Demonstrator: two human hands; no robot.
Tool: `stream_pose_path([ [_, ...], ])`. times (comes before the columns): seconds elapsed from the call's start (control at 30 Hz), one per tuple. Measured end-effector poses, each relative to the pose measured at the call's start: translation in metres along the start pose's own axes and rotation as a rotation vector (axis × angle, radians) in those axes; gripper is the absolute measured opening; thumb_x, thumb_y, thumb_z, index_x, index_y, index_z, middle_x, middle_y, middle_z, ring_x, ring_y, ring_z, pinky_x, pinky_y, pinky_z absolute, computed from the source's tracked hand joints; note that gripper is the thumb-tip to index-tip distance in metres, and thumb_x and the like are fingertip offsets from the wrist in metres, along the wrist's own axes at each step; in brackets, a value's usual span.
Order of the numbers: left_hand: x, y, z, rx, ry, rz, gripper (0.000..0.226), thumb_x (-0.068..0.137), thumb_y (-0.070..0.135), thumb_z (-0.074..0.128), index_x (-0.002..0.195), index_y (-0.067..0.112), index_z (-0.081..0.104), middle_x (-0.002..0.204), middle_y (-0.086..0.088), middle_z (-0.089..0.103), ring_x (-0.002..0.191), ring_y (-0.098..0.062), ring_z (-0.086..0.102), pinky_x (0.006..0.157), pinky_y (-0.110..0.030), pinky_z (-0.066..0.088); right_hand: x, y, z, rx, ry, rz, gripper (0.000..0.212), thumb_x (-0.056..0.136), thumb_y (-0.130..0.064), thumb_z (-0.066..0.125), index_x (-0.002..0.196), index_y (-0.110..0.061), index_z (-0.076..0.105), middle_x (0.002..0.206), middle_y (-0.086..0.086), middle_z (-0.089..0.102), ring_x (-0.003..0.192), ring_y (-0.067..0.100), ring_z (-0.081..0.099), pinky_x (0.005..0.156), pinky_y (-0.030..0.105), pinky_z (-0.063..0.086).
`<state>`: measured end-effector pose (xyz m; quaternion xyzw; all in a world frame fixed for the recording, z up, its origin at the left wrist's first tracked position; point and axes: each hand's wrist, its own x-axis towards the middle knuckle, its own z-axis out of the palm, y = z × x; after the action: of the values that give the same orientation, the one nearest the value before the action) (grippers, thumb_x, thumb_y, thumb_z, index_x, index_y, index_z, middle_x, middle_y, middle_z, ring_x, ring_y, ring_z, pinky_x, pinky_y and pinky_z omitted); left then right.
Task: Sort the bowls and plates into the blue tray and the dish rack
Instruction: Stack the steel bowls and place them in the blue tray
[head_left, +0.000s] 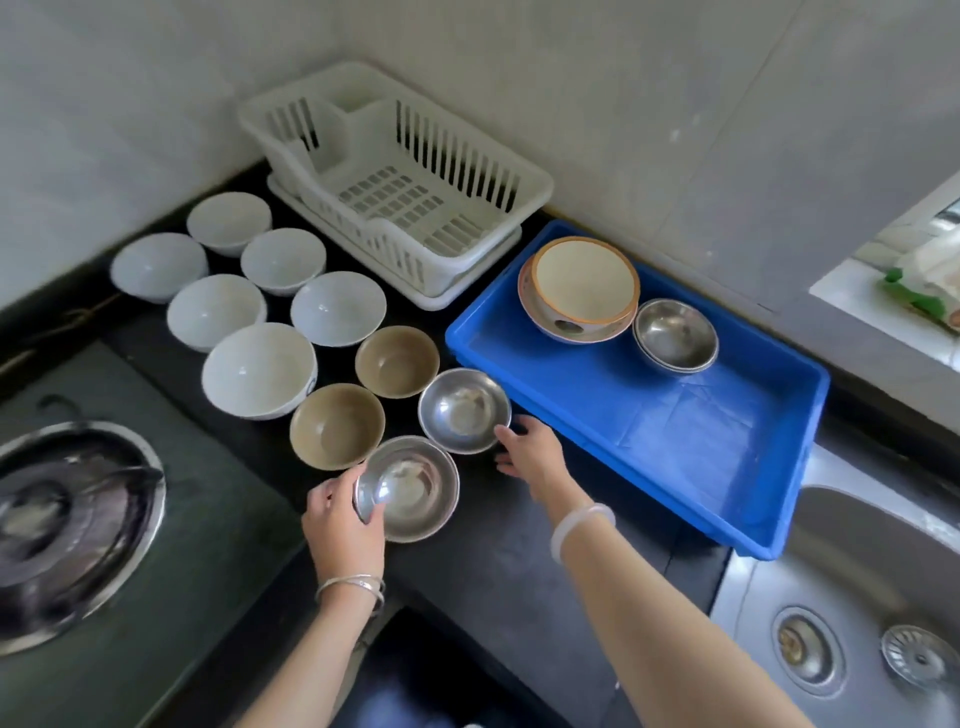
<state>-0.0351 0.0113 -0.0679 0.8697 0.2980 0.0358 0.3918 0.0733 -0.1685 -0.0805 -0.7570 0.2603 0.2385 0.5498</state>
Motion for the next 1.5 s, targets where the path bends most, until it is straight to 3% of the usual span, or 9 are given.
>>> stream_pose_path([
  [0.13,-0.002,-0.010,-0.002,-0.210,-0.044,-0.201,0.041,0.081,0.001,0.062,0.120,0.014,0.056,0.109,-0.012,0.063,0.078,-0.022,0.060,0.078,-0.032,0.048,0.004,-0.005,0.006,0.142,0.018,0.021,0.010,0.091,-0.009,0.057,0.098,-0.008,0.065,0.106,0.014,0.065,0.090,0.024,0.067,0.056,0.018,0.056],
  [0.27,0.002,-0.014,0.001,-0.409,-0.085,-0.367,0.034,0.084,0.000,0.057,0.117,0.010,0.059,0.106,-0.011,0.065,0.083,-0.026,0.063,0.075,-0.034,0.055,-0.005,-0.003,0.003,0.158,0.053,0.015,0.019,0.087,0.000,0.055,0.075,-0.009,0.066,0.086,0.010,0.067,0.076,0.019,0.070,0.054,0.017,0.056],
  [0.47,0.008,-0.020,0.002,-0.500,-0.133,-0.426,0.035,0.084,-0.003,0.056,0.117,0.009,0.060,0.100,-0.006,0.059,0.086,-0.025,0.061,0.073,-0.031,0.054,-0.028,0.007,-0.011,0.199,0.050,0.011,0.015,0.086,0.000,0.057,0.082,-0.004,0.071,0.087,0.013,0.072,0.075,0.019,0.073,0.064,0.023,0.059],
  [0.77,0.011,-0.015,0.008,-0.632,-0.219,-0.441,0.023,0.090,0.004,0.052,0.110,0.007,0.061,0.104,-0.012,0.061,0.093,-0.026,0.059,0.080,-0.036,0.052,-0.064,-0.007,-0.013,-0.021,0.036,-0.136,0.013,0.087,-0.011,0.063,0.079,-0.015,0.072,0.073,0.001,0.074,0.062,0.006,0.071,0.050,0.010,0.050],
  [0.97,0.015,-0.018,0.010,-0.721,-0.223,-0.524,0.016,0.092,0.018,0.049,0.088,0.011,0.063,0.093,-0.014,0.060,0.089,-0.027,0.058,0.084,-0.039,0.052,-0.070,-0.003,0.007,-0.283,0.022,-0.169,0.013,0.085,-0.015,0.060,0.075,-0.023,0.064,0.068,0.000,0.071,0.064,0.012,0.072,0.067,0.028,0.060],
  [1.13,0.013,-0.019,0.012,-0.690,-0.266,-0.477,0.020,0.092,0.010,0.050,0.108,0.004,0.061,0.102,-0.015,0.060,0.093,-0.024,0.058,0.081,-0.034,0.051,-0.066,0.001,0.017,-0.371,0.001,-0.159,0.004,0.085,-0.017,0.061,0.088,-0.019,0.063,0.079,0.000,0.069,0.067,0.013,0.070,0.060,0.022,0.054],
  [1.27,0.012,-0.020,0.010,-0.667,-0.294,-0.459,0.023,0.090,0.004,0.051,0.111,0.001,0.060,0.102,-0.017,0.062,0.093,-0.024,0.059,0.081,-0.032,0.051,-0.060,0.009,0.018,-0.500,0.009,-0.199,0.015,0.084,-0.023,0.062,0.099,-0.024,0.056,0.088,-0.007,0.059,0.070,0.005,0.055,0.053,0.017,0.038],
  [1.4,0.014,-0.020,0.010,-0.646,-0.322,-0.481,0.022,0.090,0.006,0.052,0.109,0.002,0.061,0.104,-0.018,0.063,0.097,-0.027,0.060,0.078,-0.032,0.053,-0.051,0.015,0.020,-0.352,-0.124,-0.109,0.034,0.089,-0.022,0.058,0.124,-0.019,0.056,0.102,-0.002,0.064,0.083,0.013,0.063,0.063,0.020,0.054],
  [1.5,0.015,-0.017,0.010,-0.624,-0.331,-0.478,0.024,0.090,0.007,0.051,0.111,0.004,0.061,0.102,-0.016,0.063,0.092,-0.023,0.061,0.077,-0.031,0.053,-0.051,0.016,0.021,-0.120,-0.204,0.011,0.033,0.092,-0.015,0.057,0.125,-0.015,0.059,0.102,0.004,0.068,0.082,0.014,0.068,0.058,0.019,0.058],
])
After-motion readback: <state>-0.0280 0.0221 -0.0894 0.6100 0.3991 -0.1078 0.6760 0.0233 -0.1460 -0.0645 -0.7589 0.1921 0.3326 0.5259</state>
